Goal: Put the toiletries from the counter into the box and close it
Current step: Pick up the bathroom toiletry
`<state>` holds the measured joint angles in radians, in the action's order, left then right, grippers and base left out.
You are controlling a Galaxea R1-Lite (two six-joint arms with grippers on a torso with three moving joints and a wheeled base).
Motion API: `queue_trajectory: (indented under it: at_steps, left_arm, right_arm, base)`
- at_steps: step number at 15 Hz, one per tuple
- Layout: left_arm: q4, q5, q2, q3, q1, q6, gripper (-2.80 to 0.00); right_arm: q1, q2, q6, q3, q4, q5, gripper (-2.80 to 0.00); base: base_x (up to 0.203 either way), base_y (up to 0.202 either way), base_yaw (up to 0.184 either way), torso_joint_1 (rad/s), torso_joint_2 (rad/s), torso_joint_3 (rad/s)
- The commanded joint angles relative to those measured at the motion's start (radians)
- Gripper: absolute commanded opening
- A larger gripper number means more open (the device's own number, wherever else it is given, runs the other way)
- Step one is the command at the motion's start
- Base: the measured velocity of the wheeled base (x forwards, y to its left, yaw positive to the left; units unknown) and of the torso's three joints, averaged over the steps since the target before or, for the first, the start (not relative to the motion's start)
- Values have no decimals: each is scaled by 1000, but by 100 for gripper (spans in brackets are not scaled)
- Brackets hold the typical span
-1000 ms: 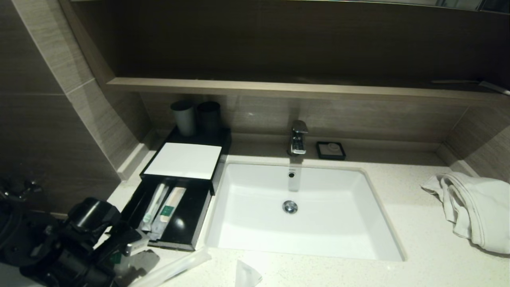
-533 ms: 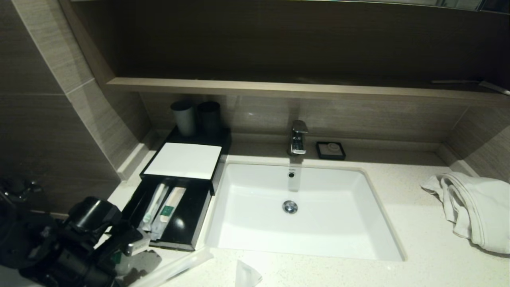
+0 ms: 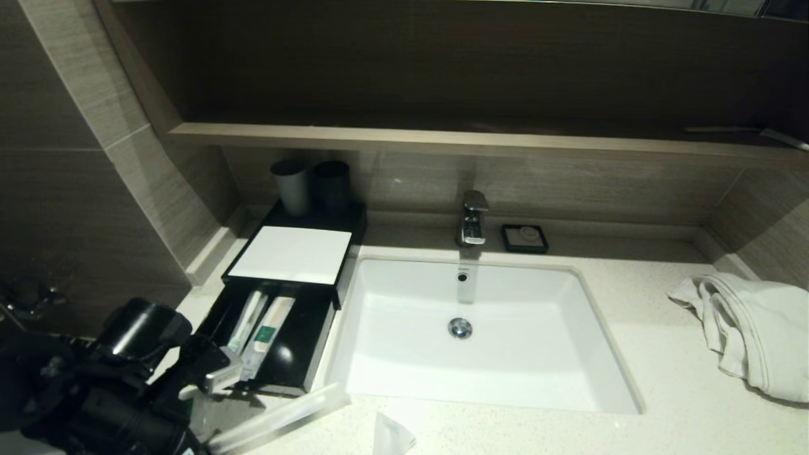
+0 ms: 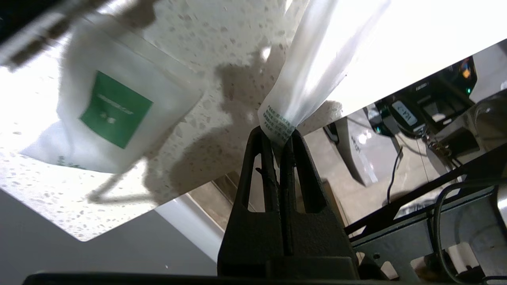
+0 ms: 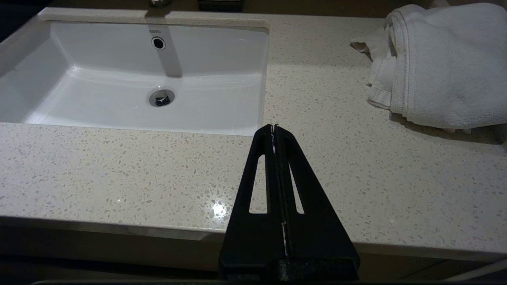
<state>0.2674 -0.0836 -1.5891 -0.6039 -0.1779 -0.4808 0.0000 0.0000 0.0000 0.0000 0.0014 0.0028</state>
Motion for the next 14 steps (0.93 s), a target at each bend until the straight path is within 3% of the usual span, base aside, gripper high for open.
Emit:
queue_trajectory:
  at_steps: [1,3,5,9,14]
  left_arm:
    - [0,-2,40,-11,-3,1,-280]
    - [1,-2,76,-35,-3,27,-280]
    - [2,-4,99,-70,-3,96,-280]
    - [12,-2,100,-180,-24,381,-280]
    - [33,0,110,-204,-62,484,-280]
  right_arm:
    - [0,0,0,0,0,0,-280]
    - [0,0,0,0,0,0,-280]
    - [0,0,0,0,0,0,-280]
    - [0,0,0,0,0,0,-280]
    - [0,0,0,0,0,0,-280]
  base:
    - [0,0,0,0,0,0]
    - [0,0,0,0,0,0]
    - [0,0,0,0,0,0]
    - [0,0,0,0,0,0]
    - [0,0,0,0,0,0]
